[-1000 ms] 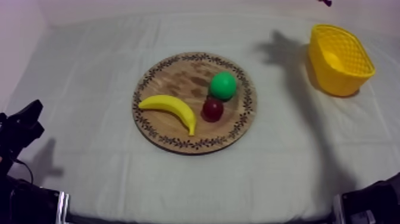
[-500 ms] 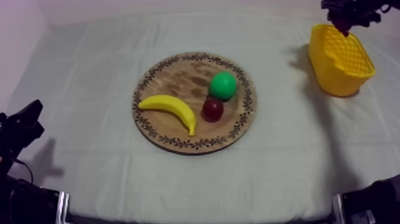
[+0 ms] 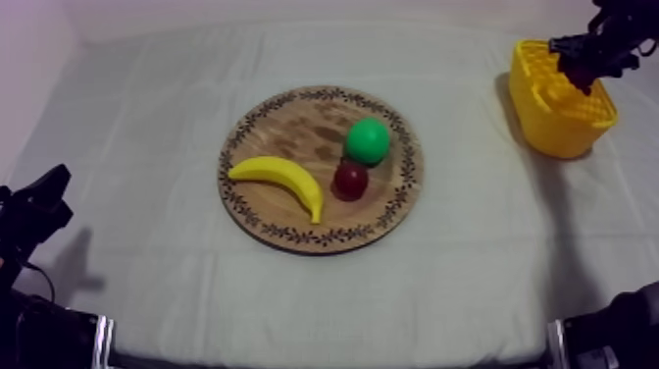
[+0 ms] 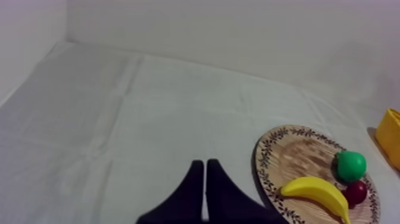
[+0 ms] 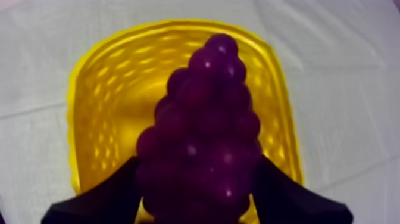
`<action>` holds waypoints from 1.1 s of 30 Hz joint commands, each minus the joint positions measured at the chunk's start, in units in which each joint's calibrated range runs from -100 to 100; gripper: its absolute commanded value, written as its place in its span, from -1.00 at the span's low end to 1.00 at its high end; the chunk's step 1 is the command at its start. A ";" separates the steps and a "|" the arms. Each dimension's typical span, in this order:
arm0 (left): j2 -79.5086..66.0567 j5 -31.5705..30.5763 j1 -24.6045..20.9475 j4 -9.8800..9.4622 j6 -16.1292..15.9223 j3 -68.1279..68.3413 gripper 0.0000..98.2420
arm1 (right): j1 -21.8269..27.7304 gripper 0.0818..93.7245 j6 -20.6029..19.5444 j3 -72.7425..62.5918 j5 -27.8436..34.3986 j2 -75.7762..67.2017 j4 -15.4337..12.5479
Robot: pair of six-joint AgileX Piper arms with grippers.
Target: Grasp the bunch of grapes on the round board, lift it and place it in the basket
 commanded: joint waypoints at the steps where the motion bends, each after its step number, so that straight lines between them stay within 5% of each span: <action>1: 0.00 0.01 -0.03 0.02 -0.01 -0.03 -1.00 | 0.07 0.00 1.14 -0.25 -0.24 0.32 -0.98; 6: 0.00 0.01 -0.03 0.02 -0.01 -0.03 -1.00 | -0.16 0.23 2.47 -2.10 1.00 1.17 -3.27; 12: 0.00 0.01 -0.03 0.02 -0.01 -0.03 -1.00 | -0.58 0.36 2.14 -3.85 0.99 0.80 -2.80; 22: 0.00 0.01 -0.03 0.02 -0.01 -0.03 -1.00 | 0.92 0.34 2.34 -1.17 -4.80 -7.62 -1.81; 33: 0.00 0.01 -0.03 0.02 -0.01 -0.03 -1.00 | 2.26 0.23 7.98 10.40 -10.35 -24.47 -5.39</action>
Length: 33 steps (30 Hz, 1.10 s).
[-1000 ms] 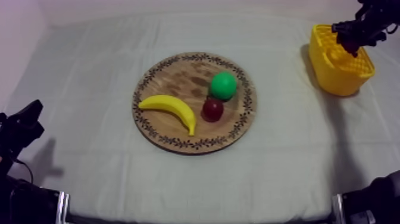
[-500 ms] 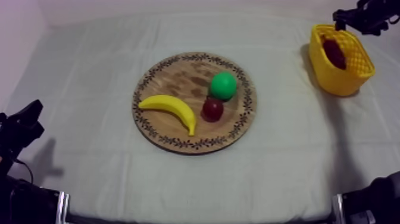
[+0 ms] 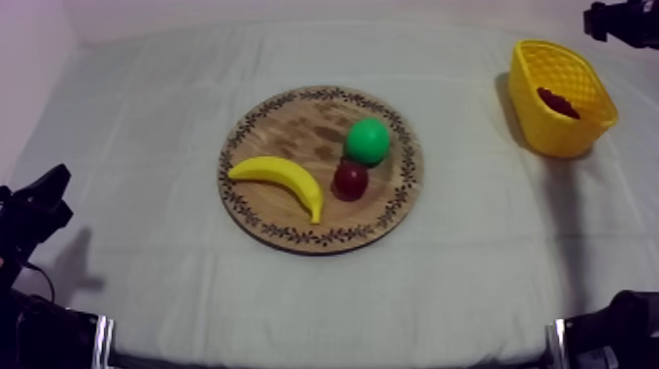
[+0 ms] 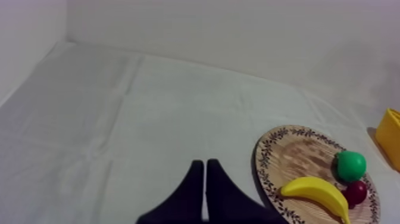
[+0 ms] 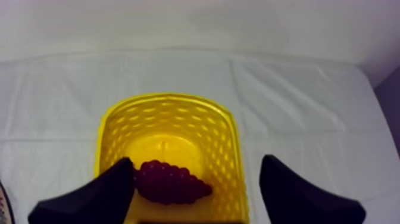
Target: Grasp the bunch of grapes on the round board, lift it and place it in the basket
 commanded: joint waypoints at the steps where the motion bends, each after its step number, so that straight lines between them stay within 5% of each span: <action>1: 0.00 0.01 -0.03 0.02 -0.01 -0.03 -1.00 | 0.03 0.21 0.79 3.85 -1.27 -5.53 -0.16; 14: 0.00 0.01 -0.03 0.02 -0.01 -0.03 -1.00 | -1.52 -0.06 2.12 25.25 -8.65 -26.92 -0.94; 33: 0.00 0.01 -0.03 0.02 -0.01 -0.03 -1.00 | -4.68 -0.36 4.72 52.28 -11.16 -56.21 -5.48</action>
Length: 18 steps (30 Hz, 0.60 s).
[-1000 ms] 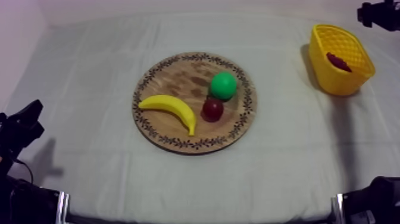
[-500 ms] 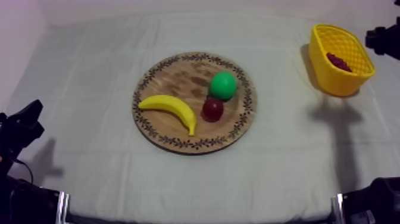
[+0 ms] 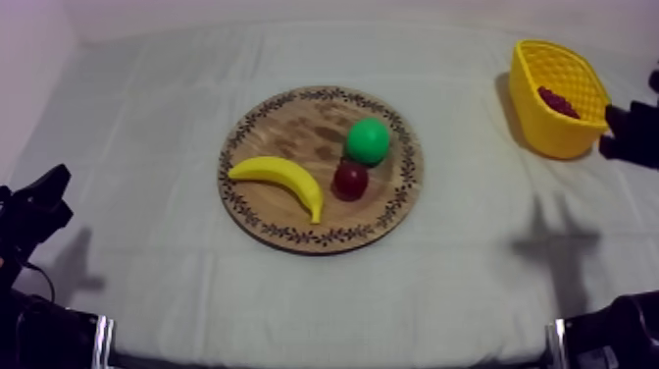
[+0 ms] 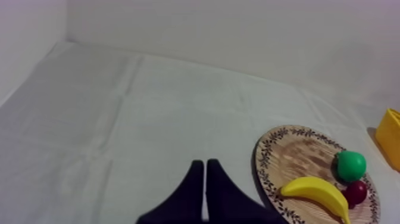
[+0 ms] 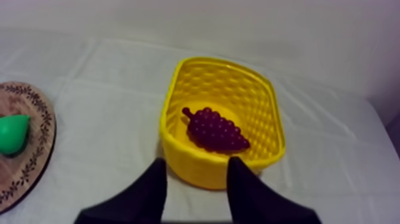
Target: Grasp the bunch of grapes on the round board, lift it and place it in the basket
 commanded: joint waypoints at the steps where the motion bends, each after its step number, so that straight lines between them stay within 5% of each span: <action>1: 0.00 0.01 -0.03 0.02 -0.01 -0.03 -1.00 | -0.07 -0.38 -0.04 5.09 -0.02 -5.68 -0.17; 10: 0.00 0.01 -0.03 0.02 -0.01 -0.03 -1.00 | -0.47 -0.69 -0.59 14.38 1.07 -18.11 -1.19; 18: 0.00 0.01 -0.03 0.02 -0.01 -0.03 -1.00 | -1.22 -0.90 5.79 16.77 4.49 -25.38 -9.09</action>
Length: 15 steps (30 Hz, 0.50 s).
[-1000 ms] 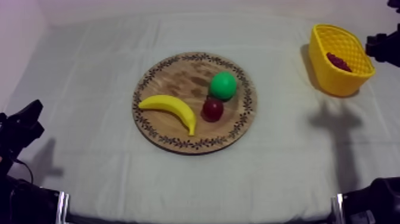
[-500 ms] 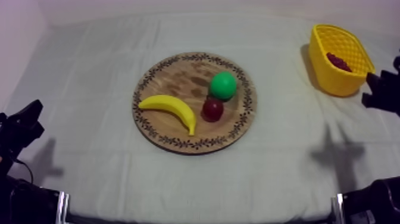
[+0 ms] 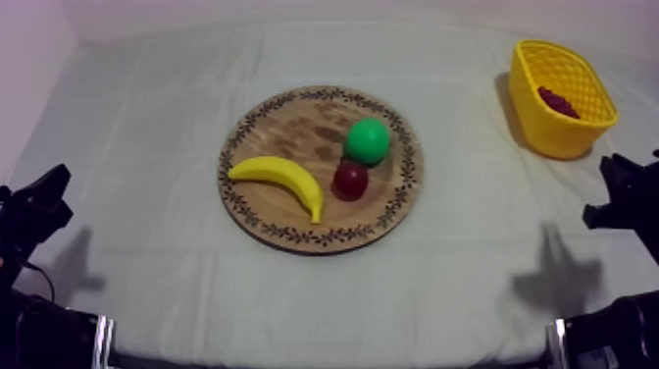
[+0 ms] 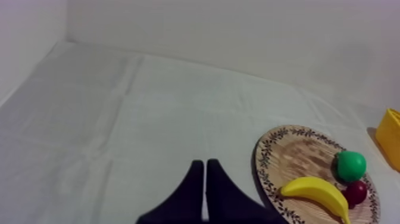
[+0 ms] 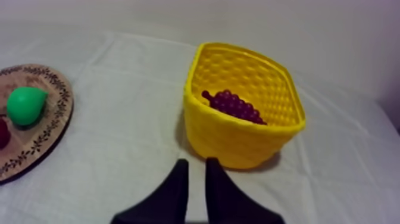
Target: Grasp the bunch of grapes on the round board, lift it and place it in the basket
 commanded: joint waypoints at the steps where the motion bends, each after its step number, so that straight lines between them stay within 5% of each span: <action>1: 0.00 0.01 -0.03 0.02 -0.01 -0.03 -1.00 | -0.29 -0.93 1.90 0.05 2.08 -2.24 -2.10; 4: 0.00 0.01 -0.03 0.02 -0.01 -0.03 -1.00 | -0.72 -0.97 1.75 0.19 5.79 -4.88 -3.34; 15: 0.00 0.01 -0.03 0.02 -0.01 -0.03 -1.00 | -2.32 -0.92 -4.19 0.27 14.41 -8.23 -0.61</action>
